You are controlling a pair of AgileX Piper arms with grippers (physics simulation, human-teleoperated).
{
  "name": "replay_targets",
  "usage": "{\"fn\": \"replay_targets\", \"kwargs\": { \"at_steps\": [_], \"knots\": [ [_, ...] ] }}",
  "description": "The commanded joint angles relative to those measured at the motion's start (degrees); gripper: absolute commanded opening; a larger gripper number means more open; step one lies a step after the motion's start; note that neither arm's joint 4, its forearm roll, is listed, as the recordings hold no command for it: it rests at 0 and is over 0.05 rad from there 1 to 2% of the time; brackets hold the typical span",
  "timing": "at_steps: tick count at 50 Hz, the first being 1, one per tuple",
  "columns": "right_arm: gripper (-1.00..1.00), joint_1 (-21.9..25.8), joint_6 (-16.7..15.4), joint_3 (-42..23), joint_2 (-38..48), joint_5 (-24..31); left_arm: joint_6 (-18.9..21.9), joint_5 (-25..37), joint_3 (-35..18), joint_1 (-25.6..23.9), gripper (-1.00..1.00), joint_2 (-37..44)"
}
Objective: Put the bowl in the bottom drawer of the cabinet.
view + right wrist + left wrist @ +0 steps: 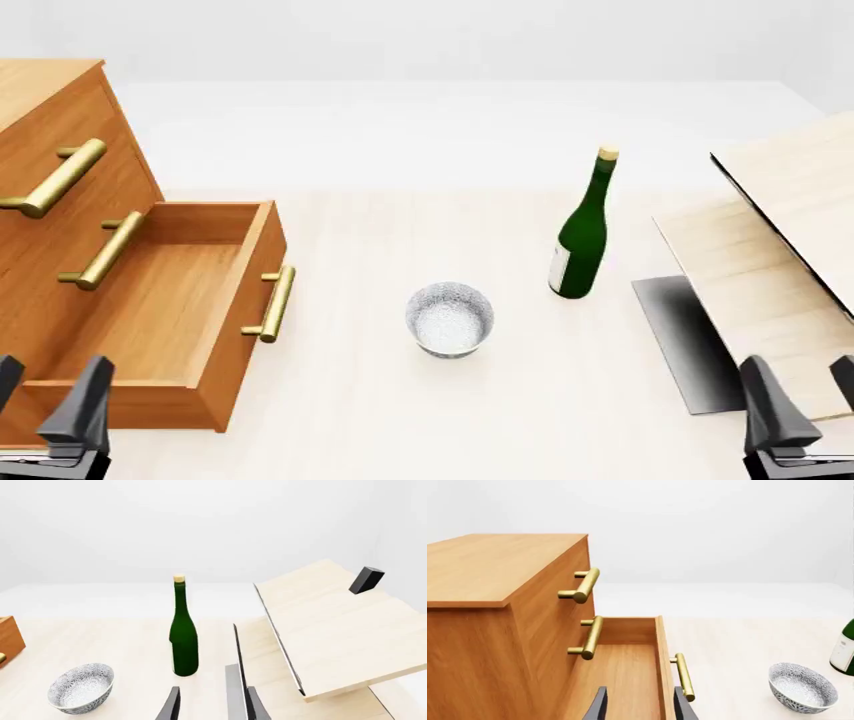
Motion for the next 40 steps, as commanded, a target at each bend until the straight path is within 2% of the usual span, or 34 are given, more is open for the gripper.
{"fn": "replay_targets", "kwargs": {
  "at_steps": [1, 11, 15, 19, 22, 25, 30, 31, 32, 33, 34, 35, 36, 40],
  "knots": [
    [1.0, -0.03, 0.18, -0.17, 0.35, -0.1, 0.38, -0.01, -0.21, -0.51, 1.0, 0.3],
    [1.0, -0.04, 0.19, -0.2, 0.35, -0.07, 0.5, 0.16, -0.27, -1.14, 1.0, 0.21],
    [1.0, -0.04, 0.18, -0.2, 0.32, -0.03, -0.14, 0.42, -1.01, -4.76, 1.0, -0.08],
    [1.0, -0.04, 0.18, -0.2, 0.34, -0.04, 3.86, 2.37, -2.13, -11.13, 1.0, 0.08],
    [1.0, -0.04, 0.18, -0.2, 0.34, -0.04, 2.28, 3.51, -3.53, -12.85, 1.0, 0.04],
    [1.0, -0.04, 0.18, -0.2, 0.34, -0.03, 2.54, 4.53, -5.15, -16.23, 1.0, 0.1],
    [1.0, -0.04, 0.17, -0.21, 0.32, -0.01, 2.47, 6.33, -8.47, -19.01, 1.0, -0.01],
    [1.0, -0.04, 0.17, -0.2, 0.3, 0.01, 2.21, 7.27, -10.11, -21.74, 1.0, -0.02],
    [1.0, -0.04, 0.17, -0.21, 0.29, 0.02, 2.71, 7.34, -10.21, -22.61, 1.0, -0.01],
    [1.0, -0.04, 0.17, -0.21, 0.28, 0.03, 3.4, 5.17, -7.75, -23.57, 1.0, -0.05],
    [1.0, -0.04, 0.17, -0.21, 0.28, 0.03, 3.4, 5.17, -7.75, -23.57, 1.0, -0.05],
    [1.0, -0.05, 0.17, -0.2, 0.26, 0.05, 3.4, 7.11, -9.3, -25.93, 1.0, 0.15],
    [1.0, -0.05, 0.17, -0.2, 0.25, 0.06, 3.89, 6.52, -8.38, -26.91, 1.0, 0.1],
    [1.0, -0.05, 0.17, -0.2, 0.24, 0.07, 4.63, 8.09, -9.57, -28.19, 1.0, 0.77]
  ]
}}
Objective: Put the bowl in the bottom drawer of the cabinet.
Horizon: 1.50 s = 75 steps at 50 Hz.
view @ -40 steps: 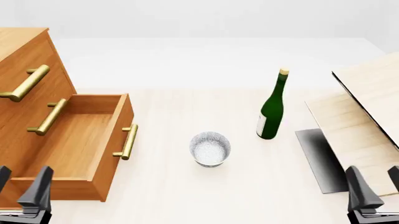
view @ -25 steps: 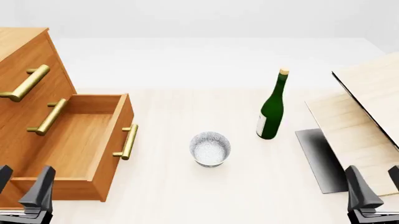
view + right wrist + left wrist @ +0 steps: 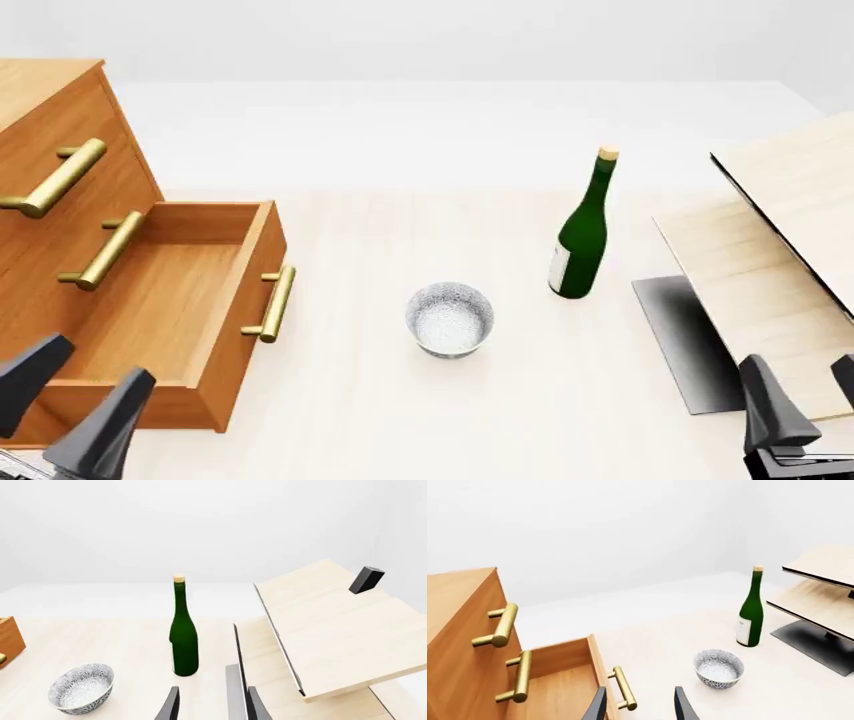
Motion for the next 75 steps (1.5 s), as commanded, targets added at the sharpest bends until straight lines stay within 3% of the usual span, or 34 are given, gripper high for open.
{"fn": "replay_targets", "kwargs": {
  "at_steps": [1, 5, 7, 9, 10, 13, 15, 16, 17, 18, 24, 27, 28, 33, 40, 43, 45, 47, 55, 75],
  "knots": [
    [1.0, -0.01, 0.0, -0.01, -0.05, 0.05, 1.32, 2.79, -3.15, -8.37, 1.0, 1.04],
    [1.0, -0.01, 0.0, -0.01, -0.05, 0.06, 2.03, 2.15, -4.65, -9.93, 1.0, 3.84],
    [1.0, -0.01, 0.0, -0.02, -0.06, 0.07, 1.32, 2.7, -9.47, -11.08, 1.0, 8.06],
    [1.0, -0.02, 0.0, -0.02, -0.07, 0.09, 0.57, 0.96, -7.14, -11.57, 1.0, 7.51],
    [1.0, -0.02, 0.0, -0.02, -0.07, 0.09, 2.32, 1.12, -9.16, -12.7, 1.0, 10.43],
    [1.0, -0.02, 0.0, -0.03, -0.08, 0.11, 2.65, 0.48, -11.28, -12.91, 1.0, 13.87],
    [1.0, -0.02, -0.01, -0.03, -0.08, 0.12, 0.54, 1.44, -12.62, -13.76, 1.0, 14.26],
    [1.0, -0.02, -0.01, -0.04, -0.08, 0.12, 1.38, -2.49, -8.37, -14.28, 1.0, 14.64],
    [1.0, -0.02, -0.01, -0.04, -0.08, 0.12, 1.38, -2.63, -8.31, -14.28, 1.0, 14.71],
    [1.0, -0.02, 0.0, -0.04, -0.08, 0.11, 1.68, -1.6, -11.19, -14.92, 1.0, 16.82],
    [1.0, -0.01, 0.0, -0.03, -0.06, 0.09, 2.18, -2.45, -15.04, -16.77, 1.0, 20.36],
    [1.0, -0.01, -0.01, -0.03, -0.06, 0.09, 1.89, -4.94, -12.63, -16.85, 1.0, 20.29],
    [1.0, -0.02, 0.0, -0.03, -0.06, 0.09, 1.93, -2.13, -16.44, -16.84, 1.0, 21.23],
    [1.0, -0.02, 0.0, -0.03, -0.07, 0.09, -1.22, -6.55, -15.11, -17.88, 1.0, 23.88],
    [1.0, -0.02, -0.01, -0.03, -0.07, 0.09, -0.41, -7.78, -17.97, -18.63, 1.0, 29.71],
    [1.0, -0.01, -0.01, -0.03, -0.06, 0.09, 2.7, -8.29, -19.05, -18.66, 1.0, 33.94],
    [1.0, -0.01, 0.0, -0.03, -0.06, 0.09, 0.33, -8.29, -20.05, -18.55, 1.0, 33.42],
    [1.0, -0.02, 0.0, -0.03, -0.07, 0.09, 2.09, -8.34, -21.15, -19.48, 1.0, 35.76],
    [1.0, -0.03, 0.0, -0.03, -0.07, 0.09, -0.32, -7.43, -25.61, -21.58, 1.0, 39.95],
    [1.0, -0.02, -0.01, -0.03, -0.07, 0.09, 1.41, -4.05, -38.09, -24.35, 1.0, 54.12]
  ]
}}
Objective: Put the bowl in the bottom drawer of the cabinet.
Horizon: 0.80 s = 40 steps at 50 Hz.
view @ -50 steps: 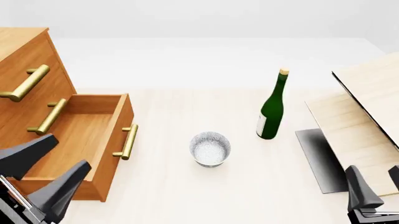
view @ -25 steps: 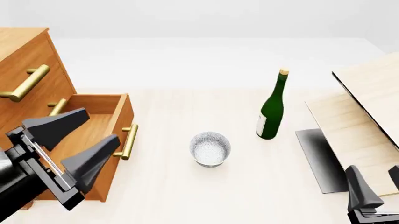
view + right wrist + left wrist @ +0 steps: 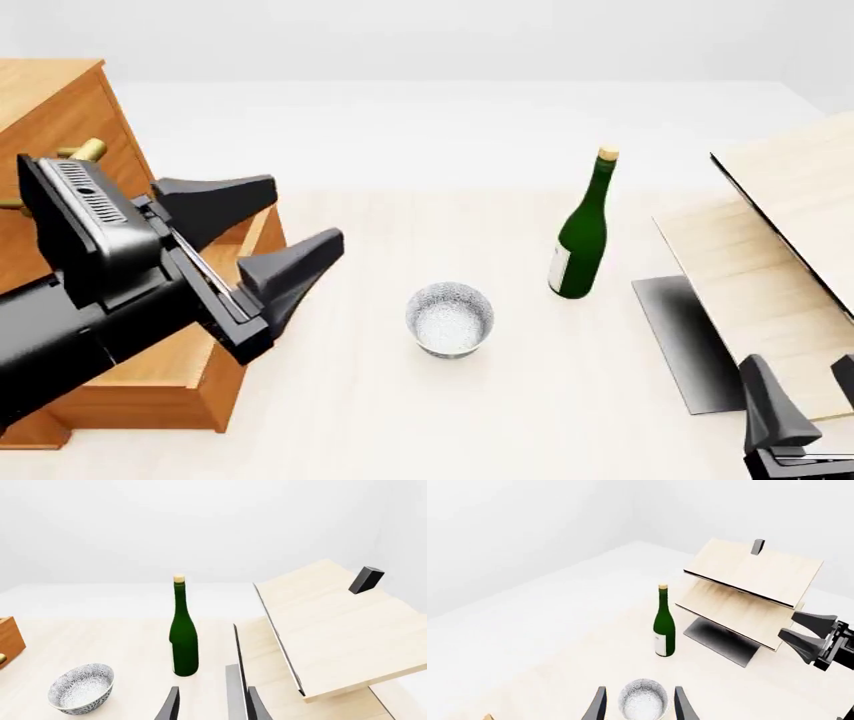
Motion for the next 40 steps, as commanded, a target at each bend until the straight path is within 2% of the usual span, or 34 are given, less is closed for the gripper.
{"fn": "replay_targets", "kwargs": {
  "at_steps": [1, 19, 25, 27, 40],
  "knots": [
    [1.0, 0.01, 0.01, 0.0, -0.01, 0.0, -0.05, 1.82, -6.85, -1.61, 1.0, 7.73],
    [1.0, 0.01, -0.01, 0.0, 0.0, 0.0, -1.73, 2.26, -11.21, -2.38, 1.0, 17.05],
    [1.0, 0.0, 0.0, 0.0, 0.0, 0.0, -3.78, 3.68, -13.86, -3.51, 1.0, 21.76],
    [1.0, 0.0, 0.01, 0.0, 0.0, 0.0, -2.97, 3.84, -14.38, -2.87, 1.0, 23.28],
    [1.0, 0.0, 0.0, 0.0, 0.0, 0.0, -4.54, 7.49, -17.67, -4.39, 1.0, 27.72]
  ]
}}
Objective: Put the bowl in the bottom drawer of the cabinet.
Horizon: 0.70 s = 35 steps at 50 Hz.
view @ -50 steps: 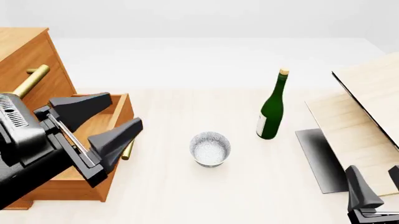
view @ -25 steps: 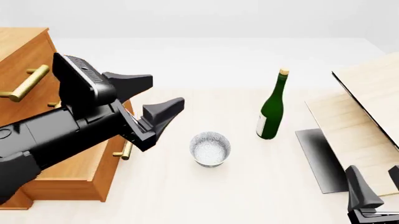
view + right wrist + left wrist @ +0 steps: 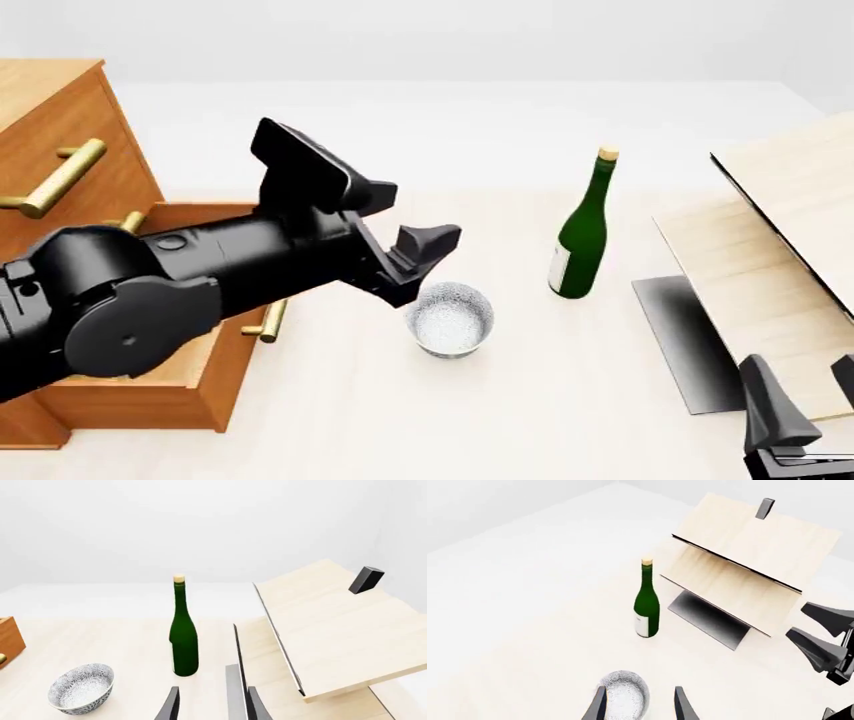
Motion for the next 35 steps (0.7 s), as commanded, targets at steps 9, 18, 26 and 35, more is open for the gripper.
{"fn": "replay_targets", "kwargs": {
  "at_steps": [9, 18, 26, 35],
  "knots": [
    [1.0, 0.0, -0.01, 0.0, 0.0, 0.0, -0.82, 6.0, -6.24, -1.03, 1.0, 8.06],
    [1.0, 0.0, 0.0, 0.0, 0.0, 0.0, -1.52, 7.94, -7.71, -0.84, 1.0, 11.19],
    [1.0, 0.0, -0.01, 0.0, 0.0, 0.0, -1.2, 10.37, -10.32, -0.36, 1.0, 14.22],
    [1.0, 0.01, -0.01, 0.0, 0.0, 0.0, -1.74, 12.15, -12.6, -0.97, 1.0, 17.78]
  ]
}}
